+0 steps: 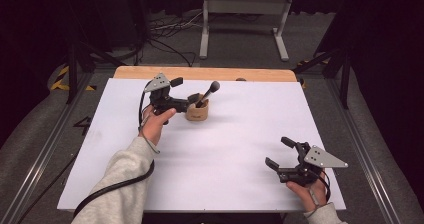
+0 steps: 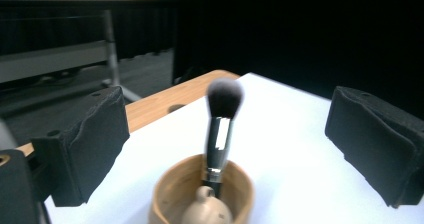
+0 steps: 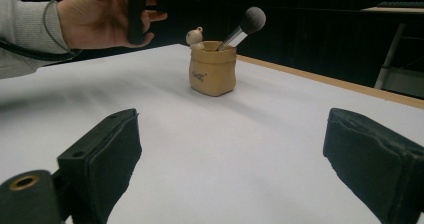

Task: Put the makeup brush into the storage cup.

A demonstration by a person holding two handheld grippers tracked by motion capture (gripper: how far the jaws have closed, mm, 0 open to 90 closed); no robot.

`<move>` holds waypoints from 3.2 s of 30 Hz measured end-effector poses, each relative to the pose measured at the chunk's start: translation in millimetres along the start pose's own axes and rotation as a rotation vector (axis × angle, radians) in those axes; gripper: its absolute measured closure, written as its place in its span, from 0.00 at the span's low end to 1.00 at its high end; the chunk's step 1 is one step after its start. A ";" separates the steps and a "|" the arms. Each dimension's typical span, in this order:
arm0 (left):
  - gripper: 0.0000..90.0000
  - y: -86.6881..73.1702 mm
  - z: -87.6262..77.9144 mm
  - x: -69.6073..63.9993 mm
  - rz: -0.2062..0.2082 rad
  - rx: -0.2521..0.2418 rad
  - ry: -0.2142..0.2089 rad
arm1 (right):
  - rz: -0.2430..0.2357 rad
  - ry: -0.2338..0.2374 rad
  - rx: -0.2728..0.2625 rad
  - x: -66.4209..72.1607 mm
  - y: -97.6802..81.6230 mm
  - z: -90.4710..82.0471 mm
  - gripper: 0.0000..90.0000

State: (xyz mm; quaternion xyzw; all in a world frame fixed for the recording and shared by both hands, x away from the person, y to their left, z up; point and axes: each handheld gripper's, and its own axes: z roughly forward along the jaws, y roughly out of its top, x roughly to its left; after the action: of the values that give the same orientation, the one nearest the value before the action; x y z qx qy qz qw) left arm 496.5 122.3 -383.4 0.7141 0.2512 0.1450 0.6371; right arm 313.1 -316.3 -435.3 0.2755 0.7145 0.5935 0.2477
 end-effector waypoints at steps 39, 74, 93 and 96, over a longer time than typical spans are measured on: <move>0.00 -10.8 -105.9 -48.6 0.072 -0.016 -0.145 | 0.025 -0.008 -0.017 -11.1 2.2 -0.1 0.09; 0.01 -86.2 -138.8 -57.7 0.062 0.054 -0.047 | 0.027 0.007 -0.023 -18.0 -0.6 -1.3 0.08; 0.00 -108.5 -138.1 -55.9 0.021 0.044 -0.010 | 0.031 0.035 -0.014 -16.3 -5.0 1.1 0.08; 0.00 -108.6 -139.6 -55.4 0.009 0.037 -0.007 | 0.031 0.039 -0.010 -15.2 -5.4 1.5 0.08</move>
State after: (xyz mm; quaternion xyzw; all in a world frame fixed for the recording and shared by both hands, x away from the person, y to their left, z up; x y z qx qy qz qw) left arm 357.9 215.8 -463.4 0.7274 0.2484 0.1406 0.6241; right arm 324.6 -326.5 -440.5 0.2735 0.7120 0.6060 0.2258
